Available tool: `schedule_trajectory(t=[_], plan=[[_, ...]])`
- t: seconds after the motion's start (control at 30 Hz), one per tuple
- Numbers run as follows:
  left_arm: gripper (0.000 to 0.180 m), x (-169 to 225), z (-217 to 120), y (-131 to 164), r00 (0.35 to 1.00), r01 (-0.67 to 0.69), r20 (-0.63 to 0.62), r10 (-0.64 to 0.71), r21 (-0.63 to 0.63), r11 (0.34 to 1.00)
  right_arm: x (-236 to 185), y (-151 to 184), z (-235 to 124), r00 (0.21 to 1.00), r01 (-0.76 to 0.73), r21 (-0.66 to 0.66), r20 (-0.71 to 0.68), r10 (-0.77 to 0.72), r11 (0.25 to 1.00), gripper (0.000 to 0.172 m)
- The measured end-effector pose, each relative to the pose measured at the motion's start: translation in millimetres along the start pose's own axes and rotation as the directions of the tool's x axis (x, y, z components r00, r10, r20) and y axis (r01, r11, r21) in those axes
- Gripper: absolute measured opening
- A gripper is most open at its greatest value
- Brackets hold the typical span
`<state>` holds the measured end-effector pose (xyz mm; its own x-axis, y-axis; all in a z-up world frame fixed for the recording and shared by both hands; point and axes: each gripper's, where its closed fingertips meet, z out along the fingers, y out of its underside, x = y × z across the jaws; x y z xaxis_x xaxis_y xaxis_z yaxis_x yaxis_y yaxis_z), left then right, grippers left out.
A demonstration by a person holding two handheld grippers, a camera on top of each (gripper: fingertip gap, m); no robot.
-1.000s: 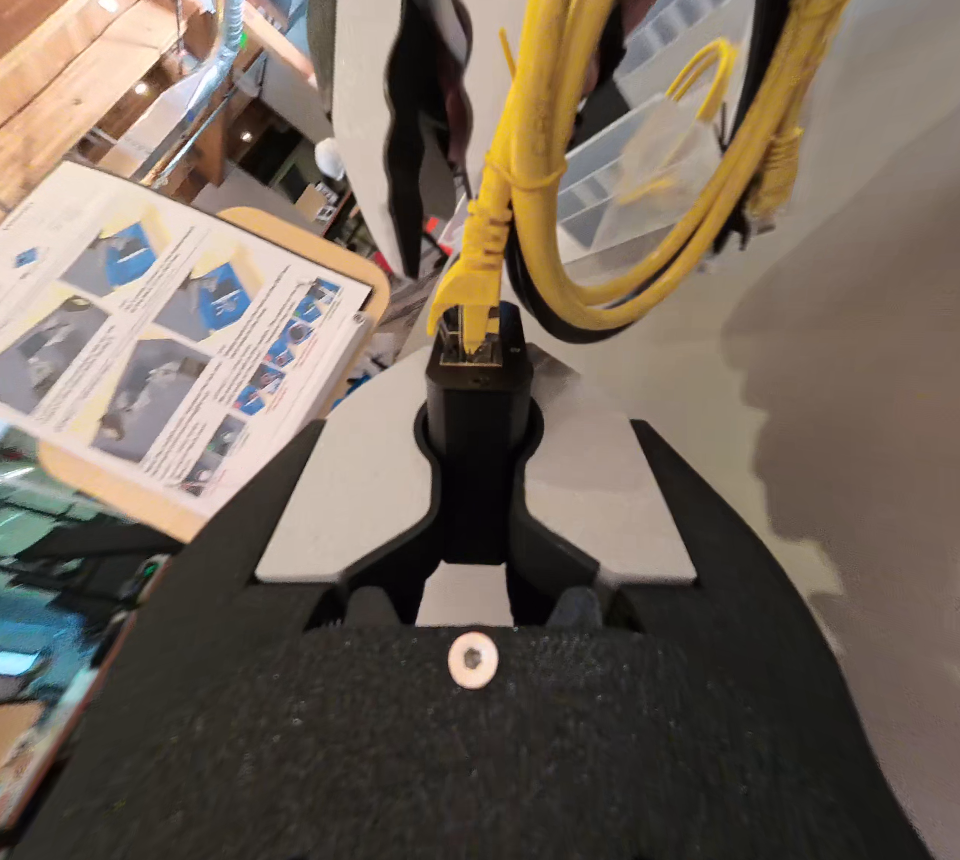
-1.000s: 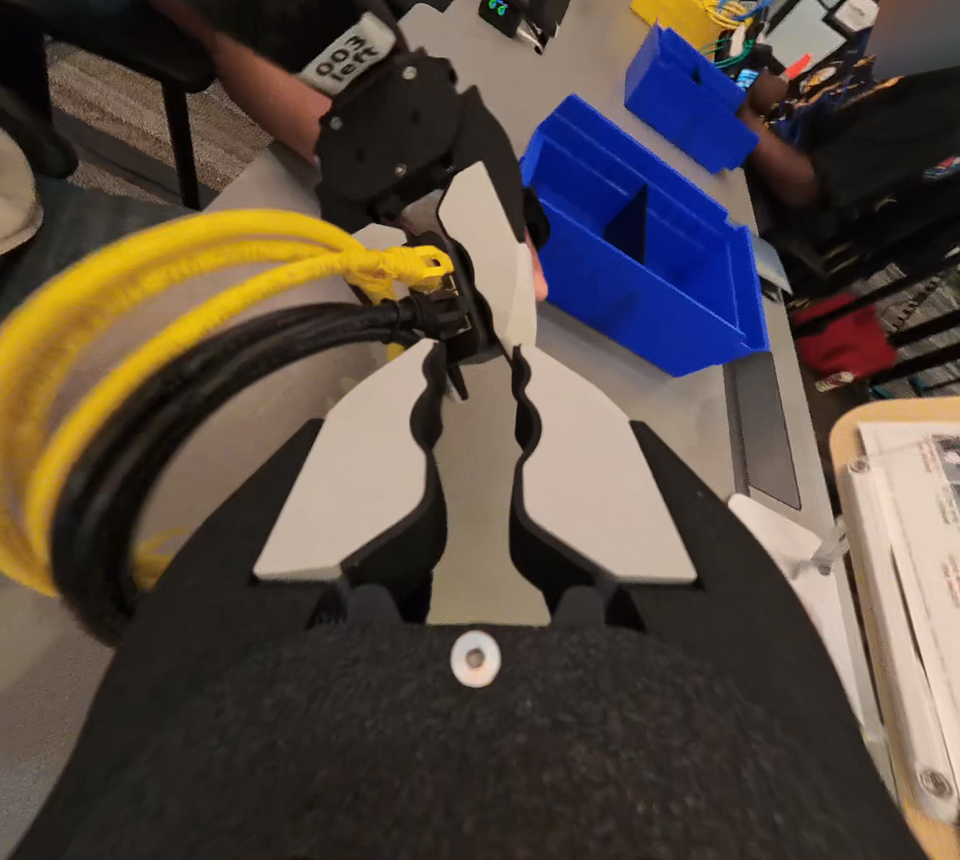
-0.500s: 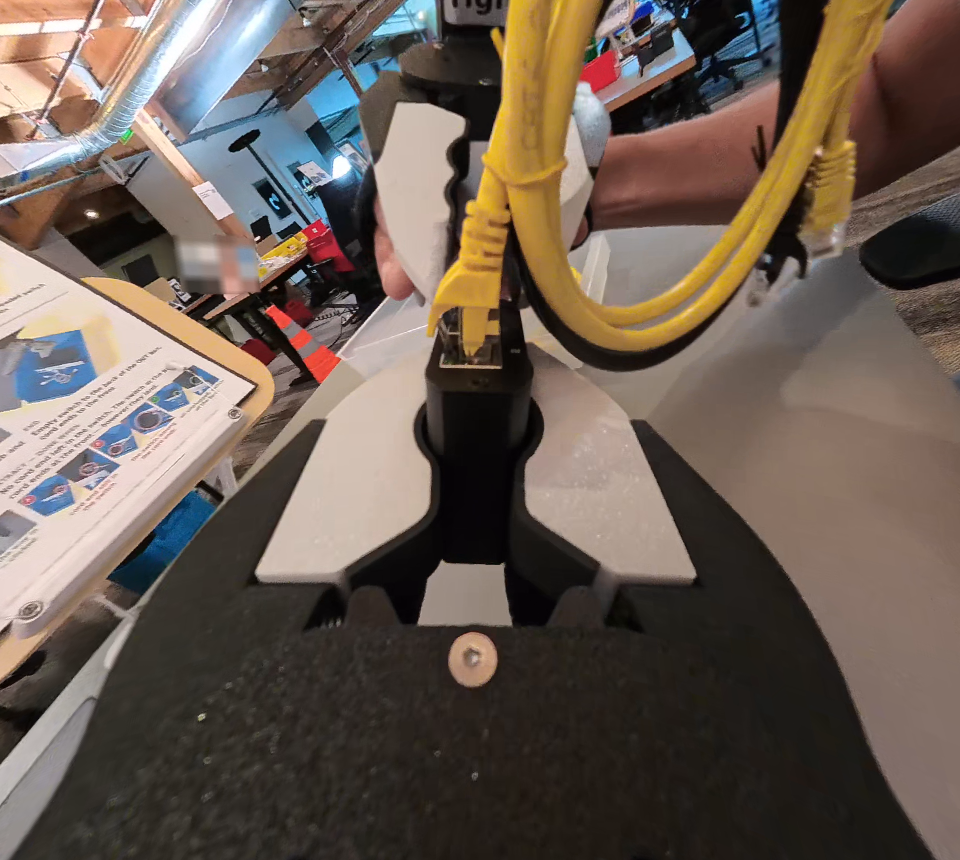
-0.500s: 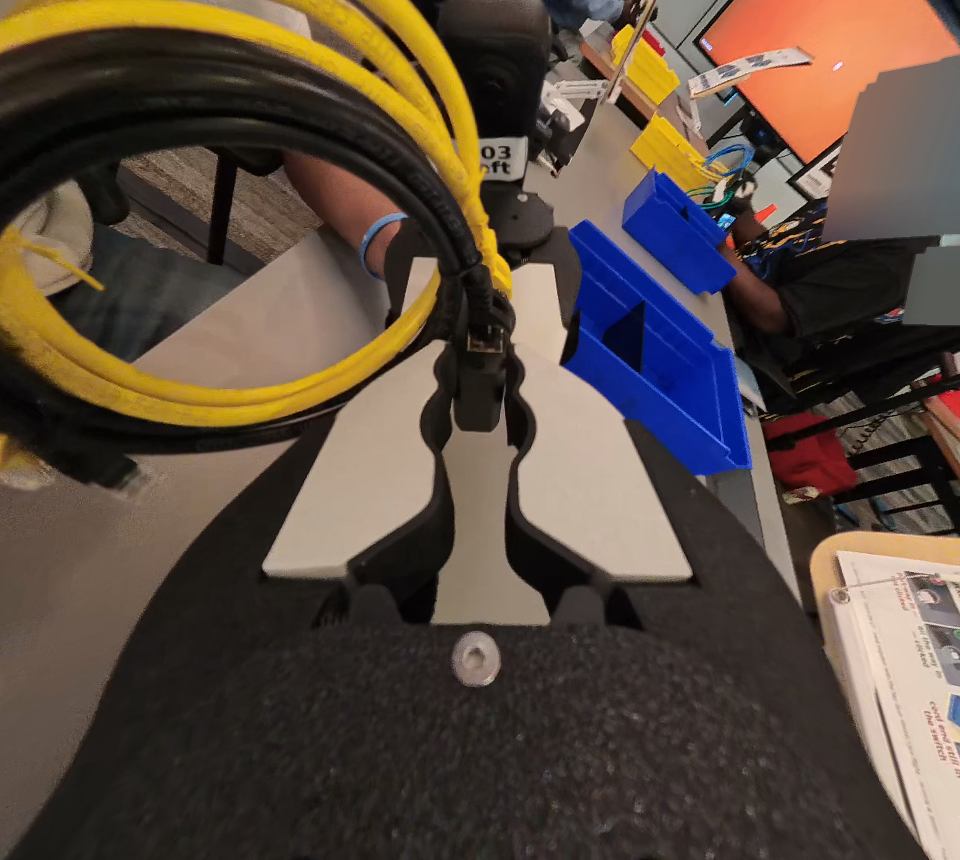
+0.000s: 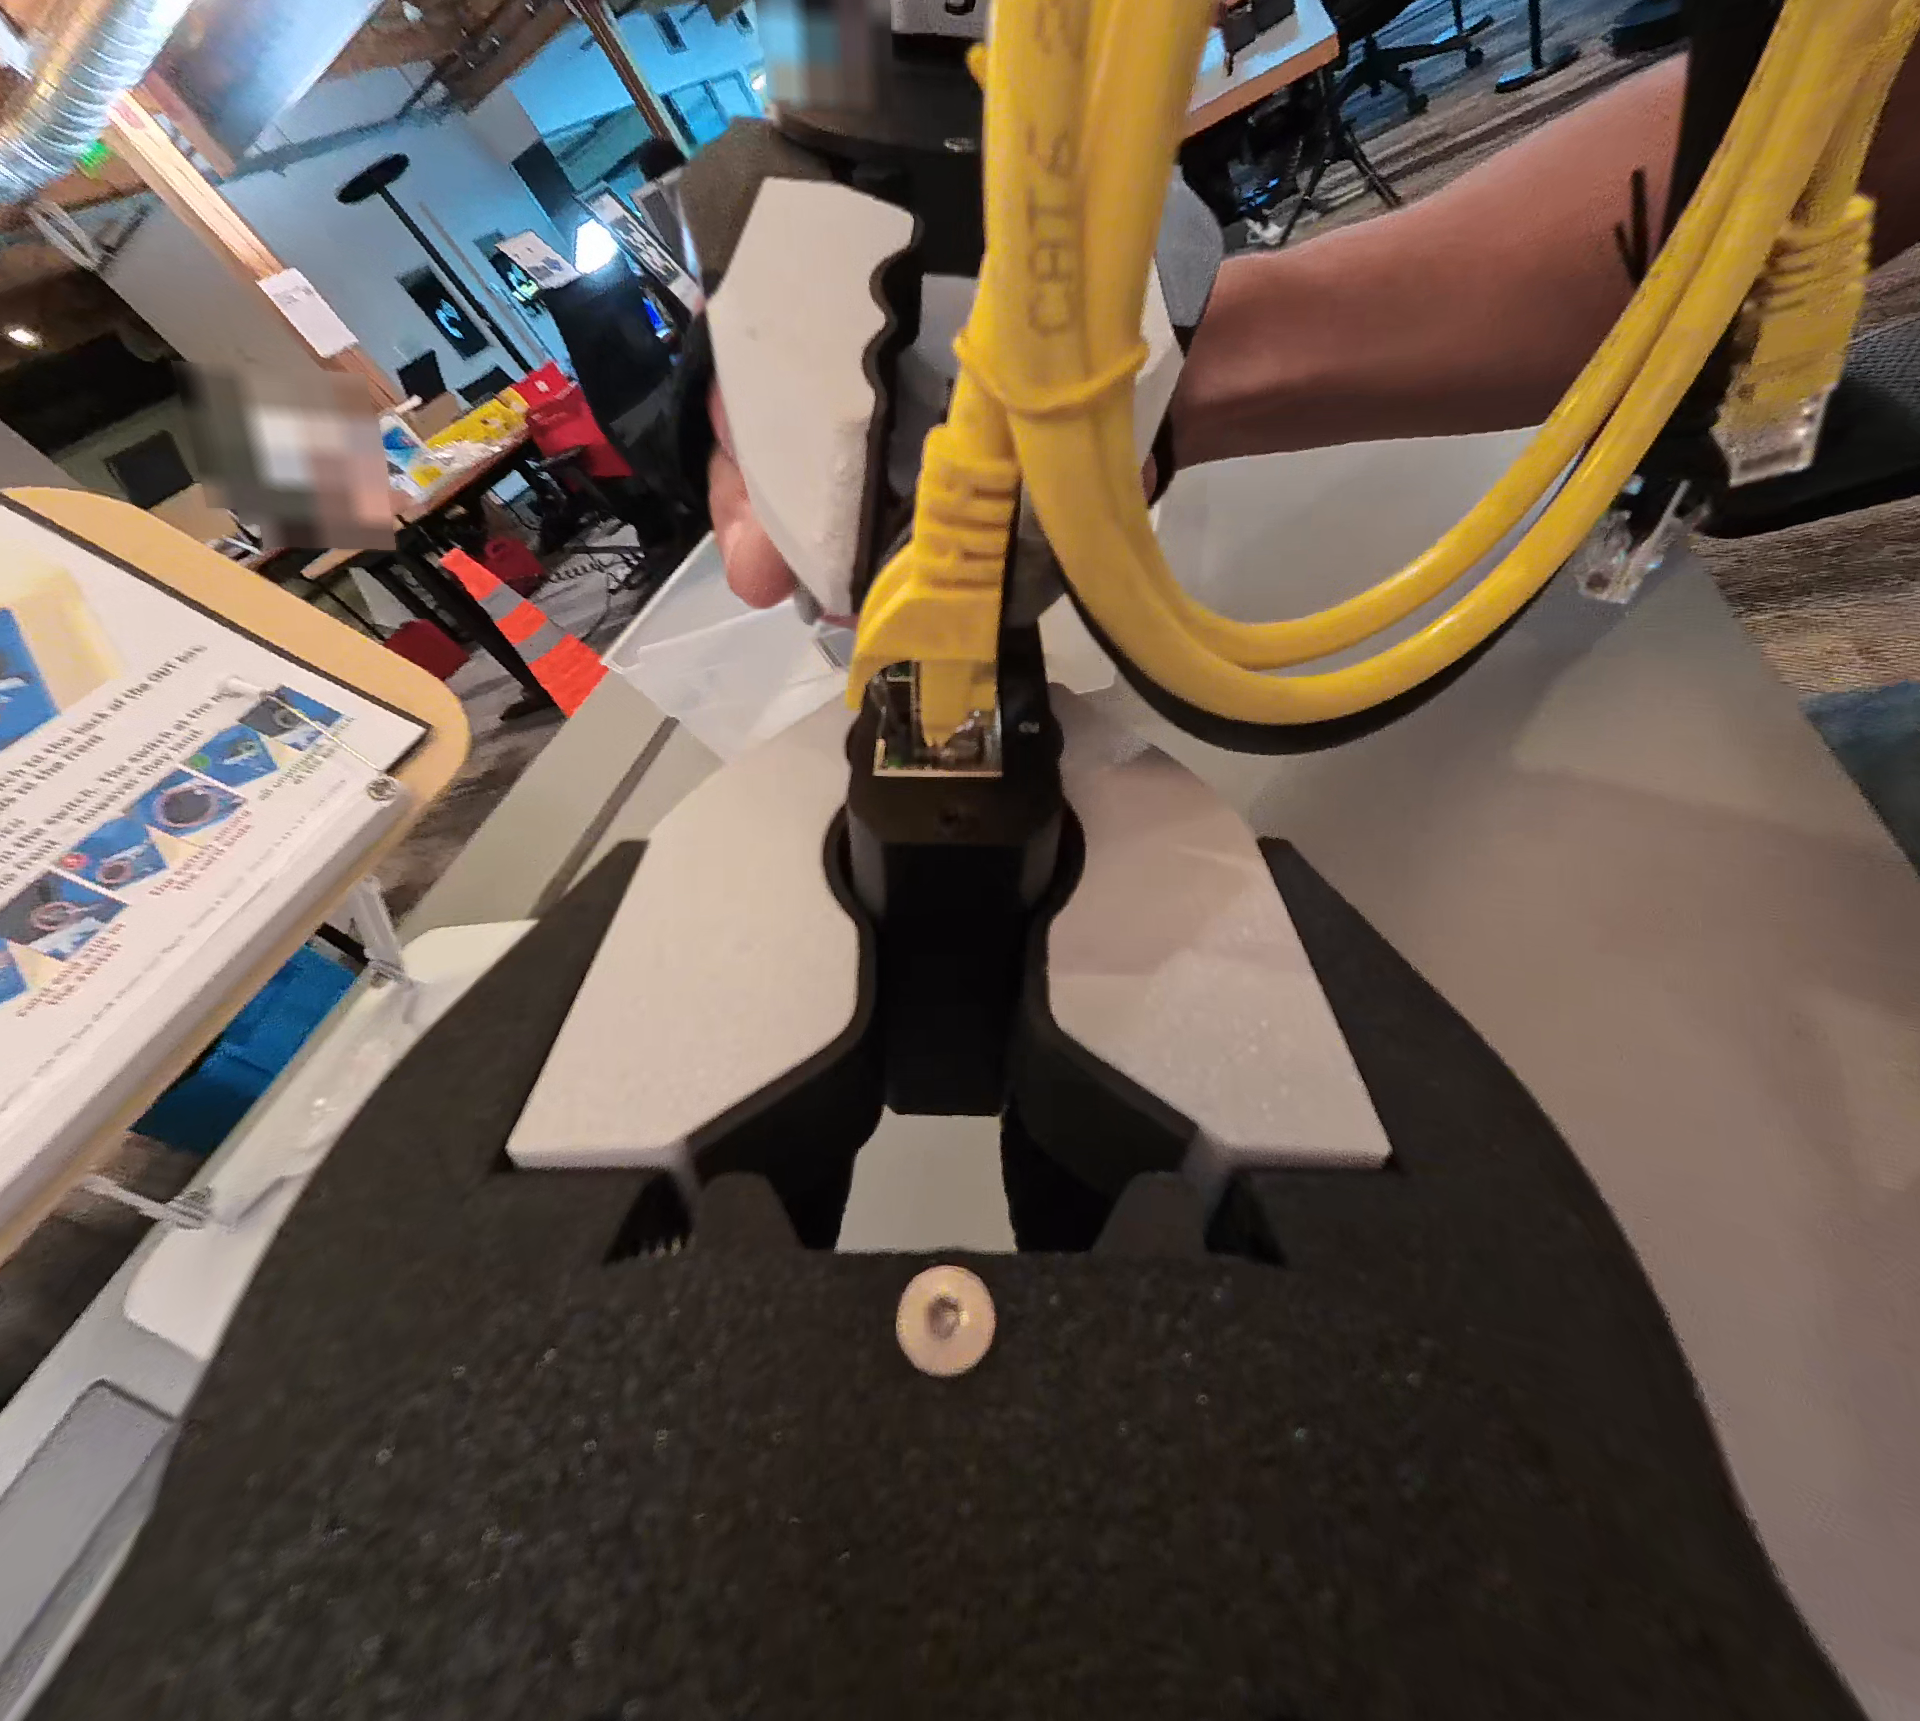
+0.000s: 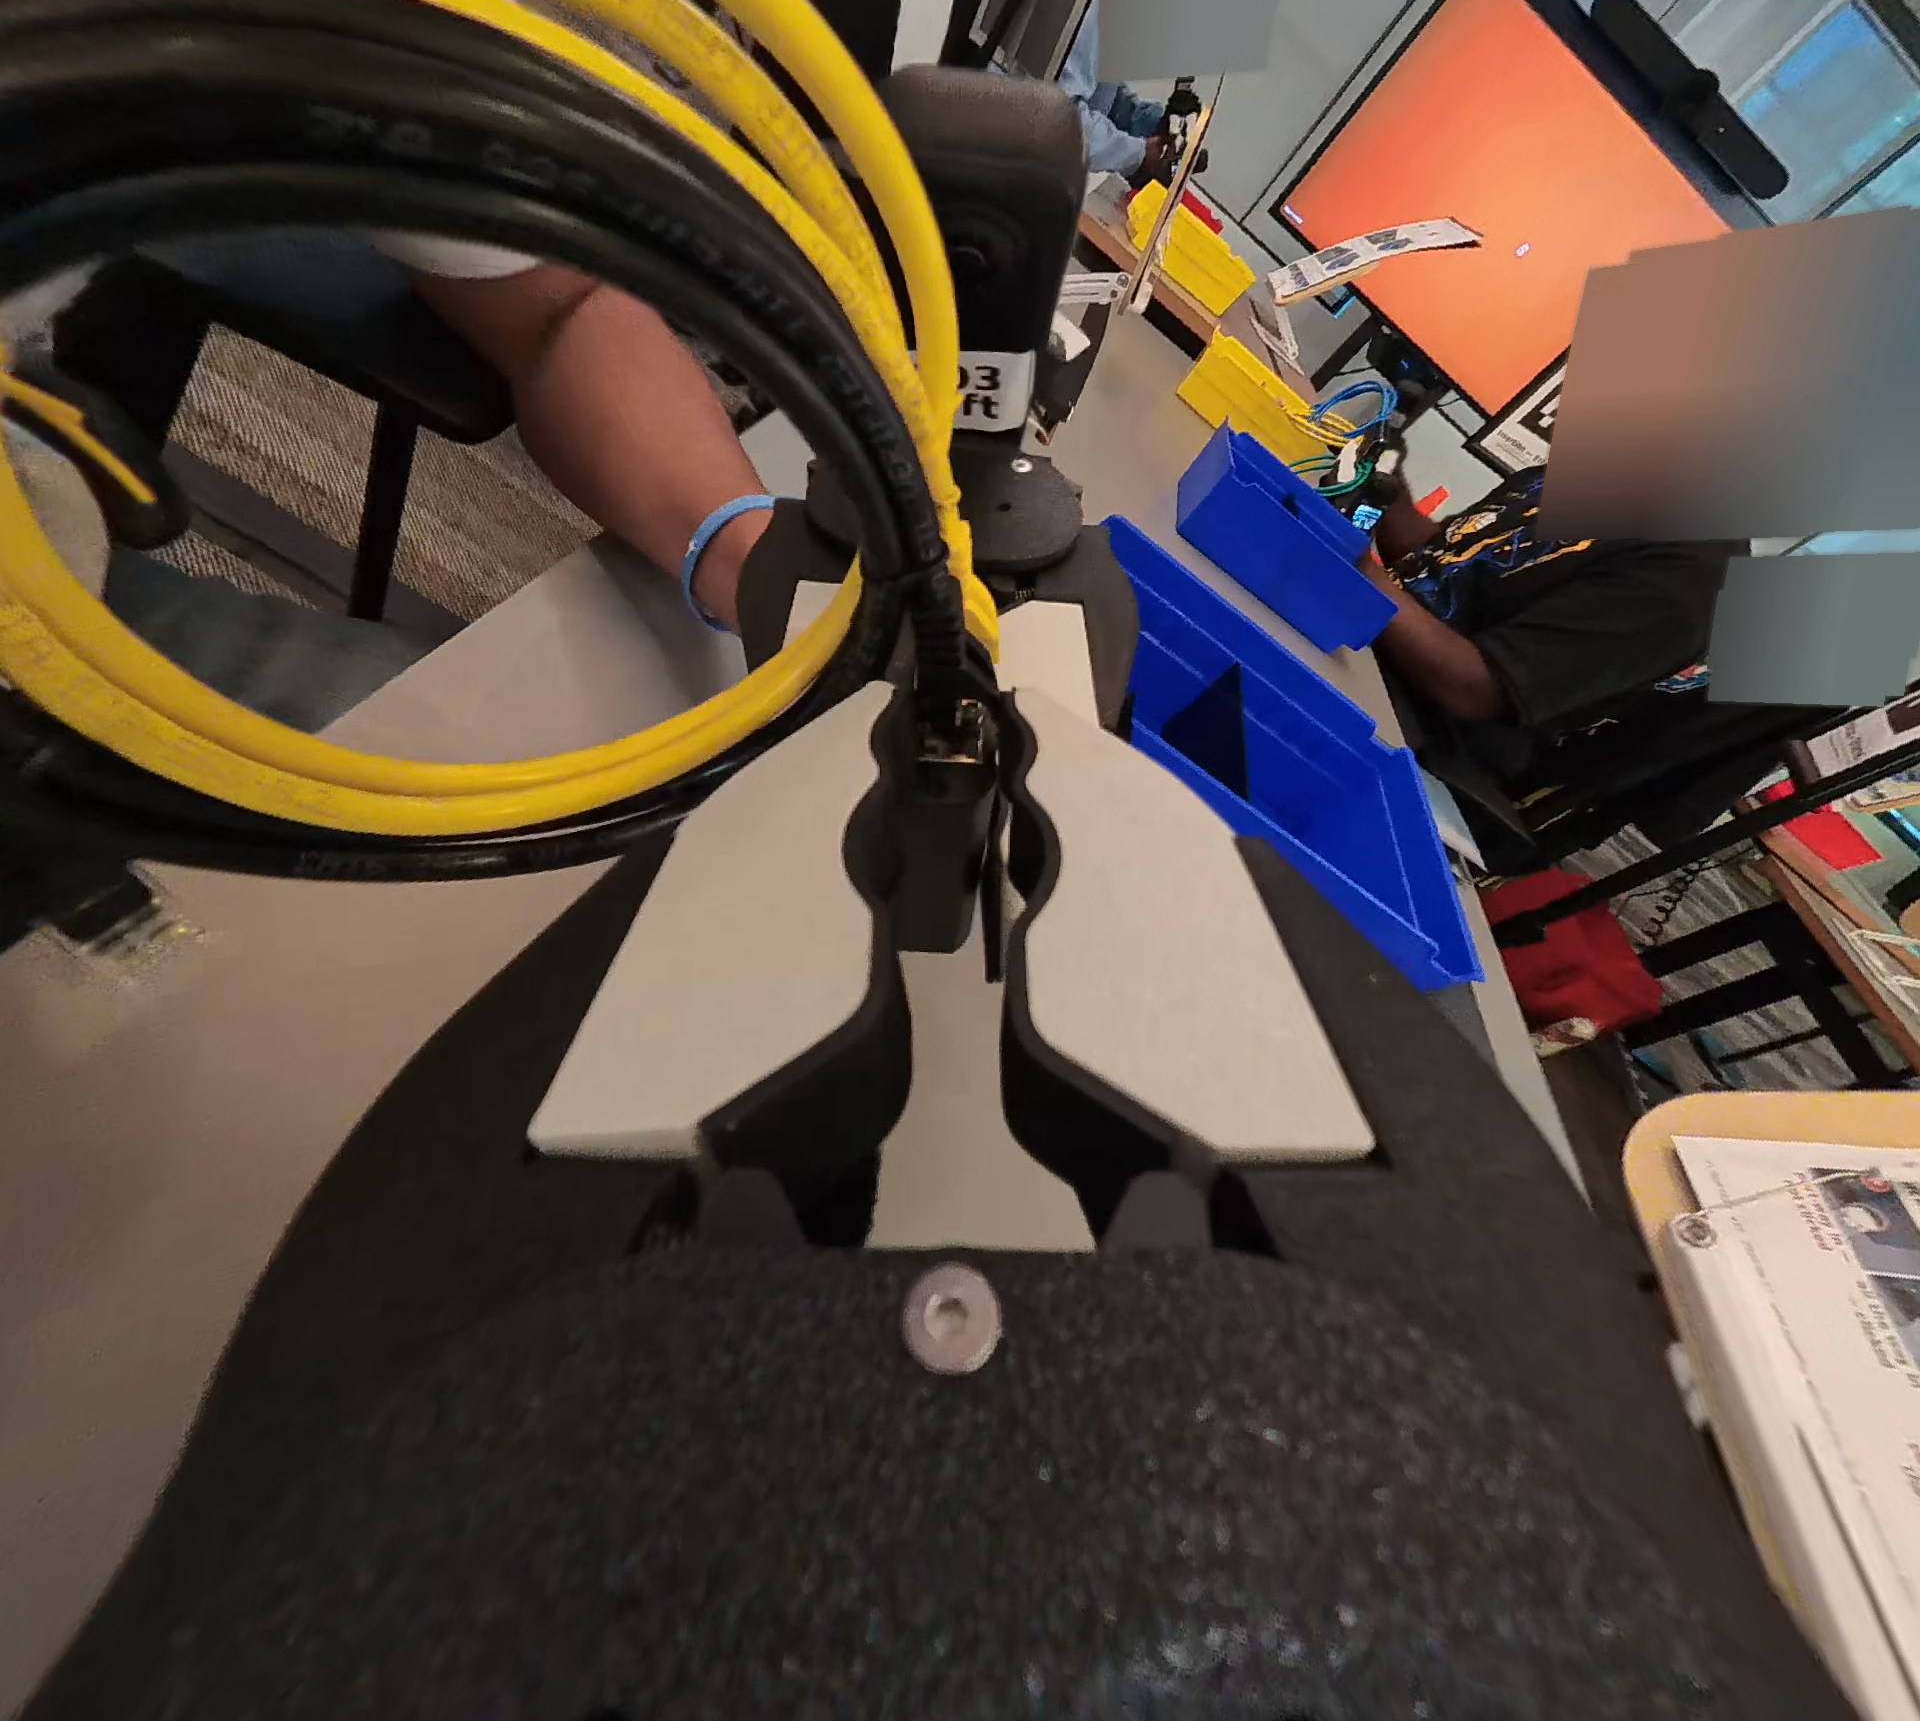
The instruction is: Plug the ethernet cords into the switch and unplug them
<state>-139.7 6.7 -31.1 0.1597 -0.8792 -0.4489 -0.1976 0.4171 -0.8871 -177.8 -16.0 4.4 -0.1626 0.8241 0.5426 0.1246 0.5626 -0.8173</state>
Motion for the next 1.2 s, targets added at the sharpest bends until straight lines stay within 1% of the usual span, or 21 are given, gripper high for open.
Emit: schedule_trajectory(t=[0.17, 0.27, 0.37, 0.5, 0.67, 0.73, 0.8, 0.93, 0.97, 1.03, 1.07, 1.1, 1.13, 1.2], plan=[[0.026, 6, 1, 0, 0.998, 0.036, -0.05, -0.036, 0.008, 0.999, -2, 0, 0, 0.999, -0.046, 0.055, 0.012, 0.045, 0.997, 0.014], [0.026, 9, 1, -1, 0.998, 0.021, -0.06, -0.021, 0.008, 1.0, -5, 0, 0, 0.997, -0.067, 0.069, 0.03, 0.066, 0.995, 0.013], [0.026, 12, 3, 0, 0.998, 0.004, -0.064, -0.004, -0.002, 1.0, -10, 2, -2, 0.993, -0.09, 0.03, 0.074, 0.088, 0.995, 0.013], [0.026, 12, 4, 2, 0.998, -0.002, -0.067, 0.001, -0.015, 1.0, -12, 5, -4, 0.994, -0.09, -0.004, 0.06, 0.09, 0.996, 0.011], [0.026, 14, 5, 5, 0.997, -0.007, -0.075, 0.005, -0.022, 1.0, -14, 10, -5, 0.989, -0.129, -0.038, 0.066, 0.132, 0.991, 0.011], [0.026, 16, 6, 5, 0.997, -0.03, -0.071, 0.028, -0.029, 0.999, -16, 10, -6, 0.99, -0.121, -0.041, 0.073, 0.124, 0.992, 0.011], [0.026, 17, 7, 6, 0.997, -0.053, -0.065, 0.05, -0.036, 0.998, -18, 12, -8, 0.991, -0.1, -0.075, 0.083, 0.106, 0.992, 0.01], [0.026, 24, 9, 2, 0.994, -0.066, -0.089, 0.064, -0.023, 0.998, -24, 10, -10, 0.99, -0.084, -0.12, 0.102, 0.097, 0.989, 0.01], [0.026, 24, 10, 2, 0.995, -0.068, -0.076, 0.066, -0.026, 0.997, -25, 10, -11, 0.988, -0.083, -0.128, 0.117, 0.098, 0.988, 0.01], [0.026, 16, 8, 3, 0.997, -0.067, -0.049, 0.065, -0.042, 0.997, -20, 11, -11, 0.994, -0.064, -0.116, 0.076, 0.073, 0.991, 0.011], [0.026, 12, 8, 4, 0.997, -0.071, -0.033, 0.069, -0.055, 0.996, -17, 12, -10, 0.993, -0.095, -0.125, 0.059, 0.103, 0.988, 0.011], [0.026, 8, 7, 6, 0.997, -0.077, -0.004, 0.077, -0.07, 0.995, -14, 13, -10, 0.99, -0.12, -0.146, 0.054, 0.129, 0.982, 0.011], [0.025, 4, 7, 8, 0.995, -0.091, 0.026, 0.093, -0.088, 0.992, -11, 15, -12, 0.991, -0.113, -0.172, 0.054, 0.124, 0.979, 0.011], [0.025, -8, 4, 13, 0.986, -0.13, 0.087, 0.142, -0.13, 0.983, -4, 23, -16, 0.998, -0.051, -0.242, 0.032, 0.061, 0.969, 0.01]])
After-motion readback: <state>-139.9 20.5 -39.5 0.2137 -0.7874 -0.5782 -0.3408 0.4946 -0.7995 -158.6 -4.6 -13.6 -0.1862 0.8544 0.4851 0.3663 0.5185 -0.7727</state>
